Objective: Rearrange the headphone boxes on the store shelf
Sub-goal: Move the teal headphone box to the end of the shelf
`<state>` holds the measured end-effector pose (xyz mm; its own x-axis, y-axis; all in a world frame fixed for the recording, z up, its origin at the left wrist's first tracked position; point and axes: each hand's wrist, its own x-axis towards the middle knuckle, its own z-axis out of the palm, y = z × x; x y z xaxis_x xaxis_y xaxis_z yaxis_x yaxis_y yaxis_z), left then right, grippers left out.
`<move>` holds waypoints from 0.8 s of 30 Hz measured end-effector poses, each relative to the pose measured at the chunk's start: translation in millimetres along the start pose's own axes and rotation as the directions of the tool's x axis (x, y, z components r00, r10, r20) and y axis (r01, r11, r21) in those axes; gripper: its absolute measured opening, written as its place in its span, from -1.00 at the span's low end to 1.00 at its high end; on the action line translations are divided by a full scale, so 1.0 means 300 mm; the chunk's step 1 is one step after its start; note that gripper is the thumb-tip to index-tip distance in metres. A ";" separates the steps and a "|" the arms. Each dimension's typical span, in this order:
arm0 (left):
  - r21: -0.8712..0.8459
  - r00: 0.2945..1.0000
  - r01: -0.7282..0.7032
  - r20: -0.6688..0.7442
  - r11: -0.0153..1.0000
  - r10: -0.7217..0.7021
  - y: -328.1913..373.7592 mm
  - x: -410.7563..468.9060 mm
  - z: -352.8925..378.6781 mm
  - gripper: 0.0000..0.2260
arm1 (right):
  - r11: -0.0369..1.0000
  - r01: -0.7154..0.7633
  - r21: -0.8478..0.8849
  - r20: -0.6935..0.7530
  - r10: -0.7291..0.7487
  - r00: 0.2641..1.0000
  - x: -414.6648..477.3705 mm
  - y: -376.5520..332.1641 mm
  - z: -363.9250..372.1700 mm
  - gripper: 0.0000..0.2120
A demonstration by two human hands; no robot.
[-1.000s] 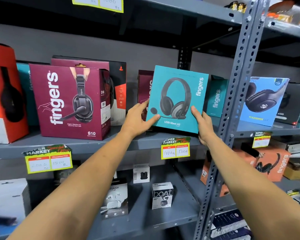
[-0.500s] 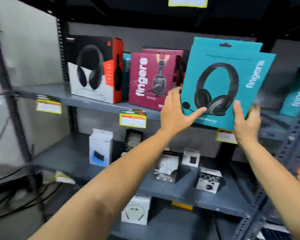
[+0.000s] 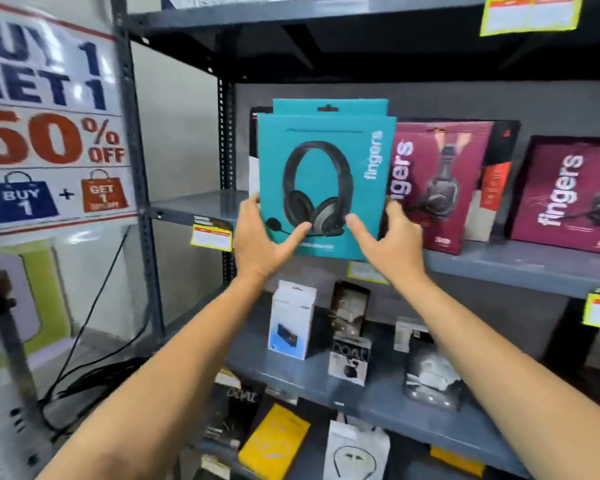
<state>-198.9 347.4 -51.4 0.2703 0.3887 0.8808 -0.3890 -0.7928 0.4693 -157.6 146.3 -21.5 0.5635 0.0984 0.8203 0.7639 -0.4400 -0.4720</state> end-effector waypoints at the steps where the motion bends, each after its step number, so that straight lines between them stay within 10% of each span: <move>1: 0.029 1.000 0.002 -0.017 1.000 -0.001 -0.064 0.039 -0.041 -0.27 | 1.000 0.024 0.015 0.042 -0.024 0.999 0.016 -0.030 0.074 -0.51; 24: 0.182 0.951 0.262 0.119 0.948 -0.286 -0.823 0.467 -0.254 -0.38 | 0.994 -0.097 -0.051 0.345 0.109 0.932 0.285 -0.226 0.997 -0.55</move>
<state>-132.1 633.5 -39.1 0.4730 0.5402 0.6961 -0.1374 -0.7351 0.6639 -67.1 451.5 -15.9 0.7168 0.3514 0.6022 0.6886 -0.4928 -0.5320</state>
